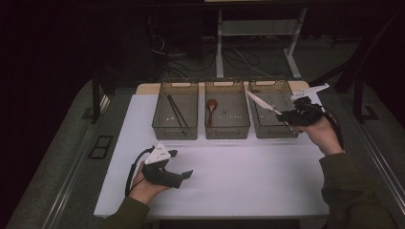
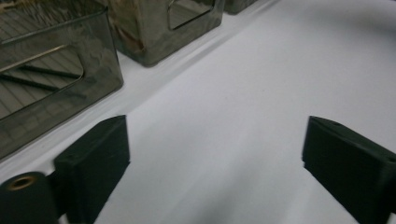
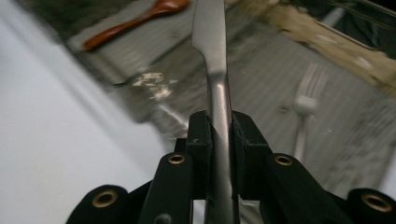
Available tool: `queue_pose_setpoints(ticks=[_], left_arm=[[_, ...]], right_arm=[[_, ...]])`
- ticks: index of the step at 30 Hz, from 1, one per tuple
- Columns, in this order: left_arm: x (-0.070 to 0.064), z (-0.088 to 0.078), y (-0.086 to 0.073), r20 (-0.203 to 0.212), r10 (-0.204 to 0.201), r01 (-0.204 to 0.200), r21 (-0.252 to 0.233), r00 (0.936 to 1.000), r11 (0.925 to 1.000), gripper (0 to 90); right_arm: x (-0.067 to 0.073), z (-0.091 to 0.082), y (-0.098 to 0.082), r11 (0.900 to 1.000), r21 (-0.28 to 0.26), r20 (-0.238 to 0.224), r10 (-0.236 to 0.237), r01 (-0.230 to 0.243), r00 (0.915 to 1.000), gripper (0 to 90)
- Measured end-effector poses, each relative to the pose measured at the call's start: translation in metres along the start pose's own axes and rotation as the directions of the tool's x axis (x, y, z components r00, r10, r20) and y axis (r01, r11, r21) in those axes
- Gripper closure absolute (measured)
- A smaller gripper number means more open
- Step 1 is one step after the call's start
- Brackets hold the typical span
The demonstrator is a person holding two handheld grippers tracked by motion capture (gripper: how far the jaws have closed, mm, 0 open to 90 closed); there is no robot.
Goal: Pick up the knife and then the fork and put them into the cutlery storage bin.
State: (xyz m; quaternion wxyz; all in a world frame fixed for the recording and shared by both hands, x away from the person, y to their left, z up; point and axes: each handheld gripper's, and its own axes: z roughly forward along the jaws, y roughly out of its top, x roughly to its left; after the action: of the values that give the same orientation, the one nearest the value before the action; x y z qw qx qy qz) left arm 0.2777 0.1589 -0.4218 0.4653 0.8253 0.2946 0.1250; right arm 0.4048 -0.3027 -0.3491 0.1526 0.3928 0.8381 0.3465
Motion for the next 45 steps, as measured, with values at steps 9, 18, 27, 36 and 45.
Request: queue_pose_setpoints(ticks=[9,18,27,36,45], left_arm=[[0.001,0.003,-0.001,0.001,-0.002,0.002,0.013,1.0,0.9999,0.0],[0.001,0.007,-0.004,0.011,0.0,-0.001,0.049,0.9999,0.9988,0.0],[0.001,0.008,-0.006,0.023,0.002,-0.003,0.052,0.9997,0.9986,0.0],[0.002,0.008,-0.007,0.034,-0.004,0.002,0.049,0.9994,0.9988,0.0],[0.002,0.009,-0.008,0.038,-0.008,0.006,0.048,0.9992,0.9988,0.0]], right_arm=[[-0.043,0.024,0.0,0.987,0.054,0.128,0.147,-0.155,0.9808,77.7],[-0.045,0.054,0.001,0.984,0.073,0.121,0.154,-0.163,0.9806,75.9],[-0.048,0.038,-0.002,0.978,-0.029,0.076,0.21,-0.209,0.9746,48.3],[-0.029,0.012,-0.014,0.981,-0.113,0.029,0.163,-0.158,0.9862,35.6],[0.005,-0.008,-0.035,0.982,-0.169,0.02,0.089,-0.084,0.9959,26.1]])
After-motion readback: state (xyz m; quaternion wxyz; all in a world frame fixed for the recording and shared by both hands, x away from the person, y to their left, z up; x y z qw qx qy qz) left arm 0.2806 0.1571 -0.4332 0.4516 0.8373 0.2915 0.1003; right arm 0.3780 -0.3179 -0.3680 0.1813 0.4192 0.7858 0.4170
